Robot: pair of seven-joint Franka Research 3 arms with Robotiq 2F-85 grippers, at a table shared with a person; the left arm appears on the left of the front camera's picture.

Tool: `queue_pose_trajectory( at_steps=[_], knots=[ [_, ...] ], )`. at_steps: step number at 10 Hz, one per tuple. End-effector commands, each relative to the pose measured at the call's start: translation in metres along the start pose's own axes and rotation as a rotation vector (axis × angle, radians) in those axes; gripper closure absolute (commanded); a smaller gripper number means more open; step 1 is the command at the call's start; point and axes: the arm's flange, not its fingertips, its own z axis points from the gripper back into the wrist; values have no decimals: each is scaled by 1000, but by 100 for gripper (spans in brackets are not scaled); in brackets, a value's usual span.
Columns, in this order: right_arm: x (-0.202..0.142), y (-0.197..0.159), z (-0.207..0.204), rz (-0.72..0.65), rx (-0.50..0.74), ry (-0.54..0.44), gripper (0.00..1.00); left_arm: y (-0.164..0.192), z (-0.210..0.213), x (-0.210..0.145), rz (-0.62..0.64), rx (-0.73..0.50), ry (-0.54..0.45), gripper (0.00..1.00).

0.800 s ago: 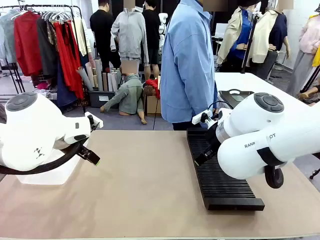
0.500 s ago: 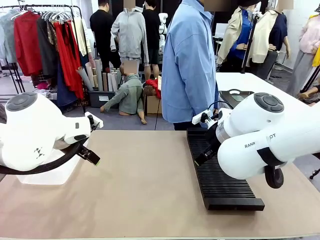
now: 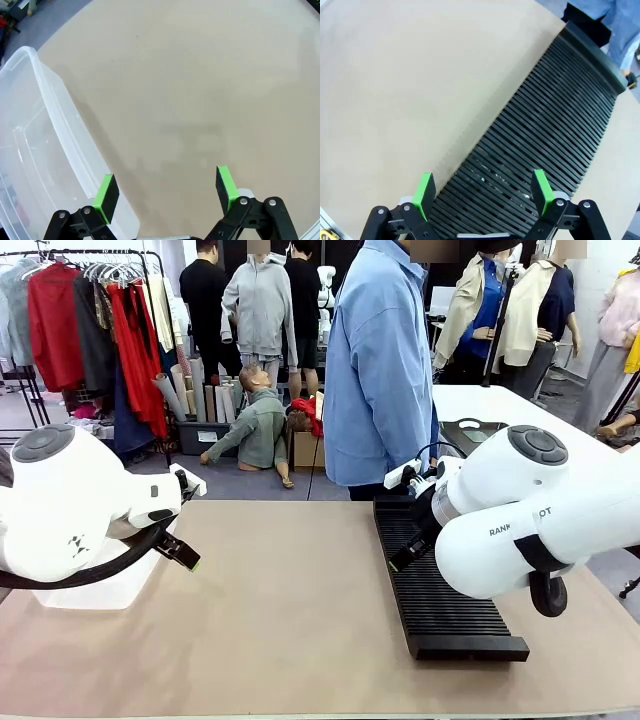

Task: Sort PCBs into racks and boxes based on the side picked up.
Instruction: Pick up the Blank PCB handed by the Human.

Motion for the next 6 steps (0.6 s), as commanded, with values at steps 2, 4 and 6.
queue_pose_trajectory(
  at_steps=[2,4,6],
  knots=[
    [4,-5,9,-19,-9,1,0,6,8,2,22,-8,-7,0],
    [18,-18,30,-71,27,21,0,19,25,13,28,-85,3,0],
    [31,-28,55,-121,61,74,0,29,43,30,26,-156,50,0]
  ],
)
